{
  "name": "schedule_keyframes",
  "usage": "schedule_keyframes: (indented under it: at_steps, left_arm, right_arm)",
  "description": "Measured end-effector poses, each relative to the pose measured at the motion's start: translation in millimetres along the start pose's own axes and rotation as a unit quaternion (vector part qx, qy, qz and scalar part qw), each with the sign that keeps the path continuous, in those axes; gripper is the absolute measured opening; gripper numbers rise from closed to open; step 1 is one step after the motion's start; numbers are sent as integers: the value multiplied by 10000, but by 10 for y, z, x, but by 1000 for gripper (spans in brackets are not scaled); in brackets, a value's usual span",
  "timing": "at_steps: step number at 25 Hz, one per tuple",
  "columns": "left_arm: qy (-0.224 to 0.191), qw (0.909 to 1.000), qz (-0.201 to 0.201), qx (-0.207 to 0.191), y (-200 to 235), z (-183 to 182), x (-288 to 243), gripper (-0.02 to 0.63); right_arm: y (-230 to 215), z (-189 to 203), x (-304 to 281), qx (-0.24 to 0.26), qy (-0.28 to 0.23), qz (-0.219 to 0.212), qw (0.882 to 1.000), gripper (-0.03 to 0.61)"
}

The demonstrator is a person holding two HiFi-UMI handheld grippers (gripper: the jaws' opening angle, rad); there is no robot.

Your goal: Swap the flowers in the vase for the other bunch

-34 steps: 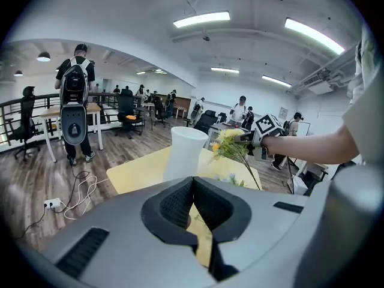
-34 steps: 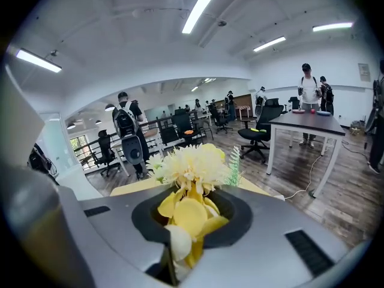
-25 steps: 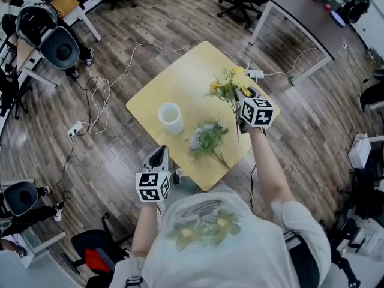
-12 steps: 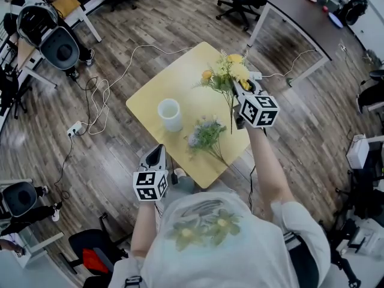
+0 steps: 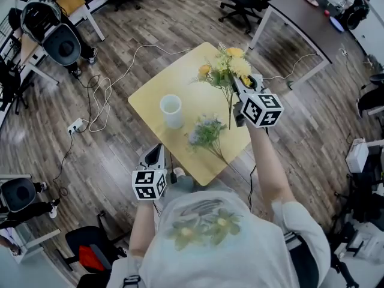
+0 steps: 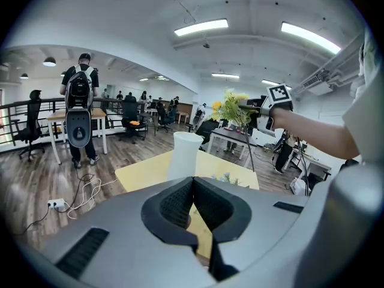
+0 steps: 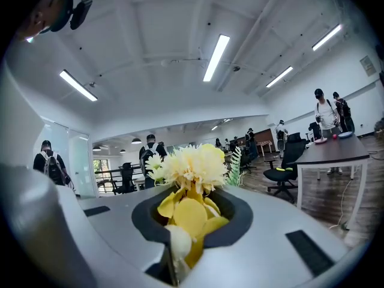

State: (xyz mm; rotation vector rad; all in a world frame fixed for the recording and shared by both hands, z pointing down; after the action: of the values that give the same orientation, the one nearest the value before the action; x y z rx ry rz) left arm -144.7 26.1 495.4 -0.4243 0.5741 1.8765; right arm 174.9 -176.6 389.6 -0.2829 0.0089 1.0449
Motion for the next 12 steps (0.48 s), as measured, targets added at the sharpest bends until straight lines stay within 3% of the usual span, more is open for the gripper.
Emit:
schedule_keyframes:
  at_steps: [12]
  left_arm:
    - [-88,9999,-114,57,20,55,144,18]
  right_arm:
    - [343,-372,7,137,-506,-450,9976,86]
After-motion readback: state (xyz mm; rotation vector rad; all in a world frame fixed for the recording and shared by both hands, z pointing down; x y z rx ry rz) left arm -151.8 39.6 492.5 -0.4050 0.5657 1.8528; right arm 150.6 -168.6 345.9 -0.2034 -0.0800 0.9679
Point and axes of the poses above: the fingertips, and each gripper's own axes: x backward along the fingers, y to its left, z out of its underside, the point moved 9 cm from there along x, backward along the fingers, and after that the axes turned 3 degrees about y, right-handed, at the moved point
